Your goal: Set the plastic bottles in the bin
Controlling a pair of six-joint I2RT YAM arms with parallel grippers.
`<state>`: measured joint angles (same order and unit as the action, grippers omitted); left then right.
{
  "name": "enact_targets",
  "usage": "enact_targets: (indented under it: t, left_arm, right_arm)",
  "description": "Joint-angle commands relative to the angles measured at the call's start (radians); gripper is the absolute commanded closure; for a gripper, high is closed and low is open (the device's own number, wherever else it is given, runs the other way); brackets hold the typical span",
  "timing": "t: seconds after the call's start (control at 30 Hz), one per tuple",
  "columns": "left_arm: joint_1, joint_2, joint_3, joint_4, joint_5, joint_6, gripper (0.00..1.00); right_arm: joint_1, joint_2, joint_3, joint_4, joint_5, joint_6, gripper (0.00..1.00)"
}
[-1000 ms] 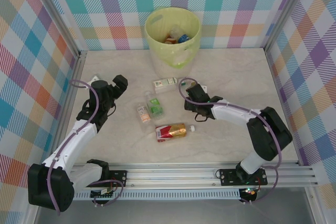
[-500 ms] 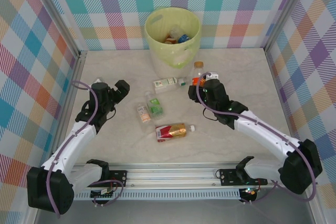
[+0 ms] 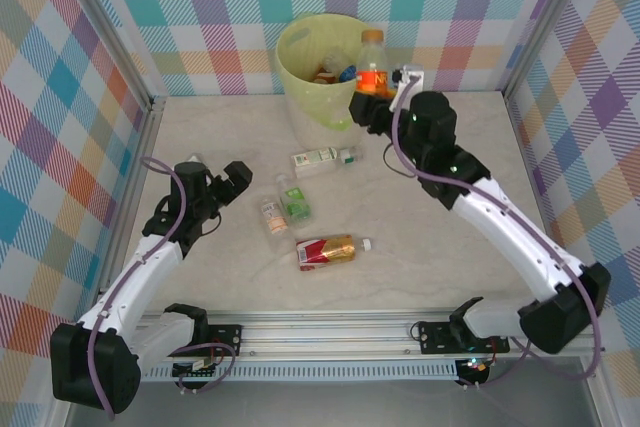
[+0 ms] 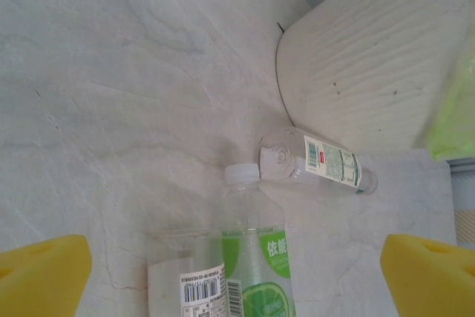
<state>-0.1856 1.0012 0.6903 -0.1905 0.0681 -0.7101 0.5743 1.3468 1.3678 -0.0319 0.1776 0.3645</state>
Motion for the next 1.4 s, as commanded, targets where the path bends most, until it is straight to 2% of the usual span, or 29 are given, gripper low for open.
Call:
enact_targets:
  t: [0.0,0.23,0.37,0.47,0.63,0.73,0.9,1.13,1.37]
  left_arm:
    - [0.02,0.003,-0.014,-0.021,0.049,0.027,0.0]
    - [0.022,0.076,-0.047,0.065,0.129,0.022,0.0]
    - [0.022,0.094,-0.068,0.119,0.117,0.014,0.0]
    - [0.023,0.092,-0.086,0.159,0.117,0.014,0.0]
    - [0.023,0.1,-0.089,0.166,0.129,0.02,0.0]
    - [0.023,0.096,-0.09,0.15,0.138,0.03,0.0]
    - [0.023,0.074,-0.102,0.135,0.129,0.036,0.0]
    - [0.023,0.1,-0.101,0.129,0.128,0.023,0.0]
    - [0.023,0.157,-0.067,0.076,0.123,-0.017,0.0]
  right_arm:
    - [-0.051,0.139,0.141,0.034,-0.12,0.005,0.57]
    - [-0.125,0.441,0.492,-0.065,-0.209,0.025,0.56]
    - [-0.131,0.594,0.679,-0.138,-0.217,0.001,0.53]
    - [-0.131,0.697,0.808,-0.191,-0.215,0.016,0.47]
    - [-0.131,0.87,1.055,-0.285,-0.211,0.036,0.43]
    - [-0.131,0.955,1.186,-0.347,-0.192,0.063,0.35]
    - [-0.131,0.974,1.212,-0.352,-0.201,0.079,0.12]
    - [-0.131,0.918,1.183,-0.386,-0.197,0.033,0.09]
    - [-0.131,0.795,1.077,-0.398,-0.263,-0.016,0.07]
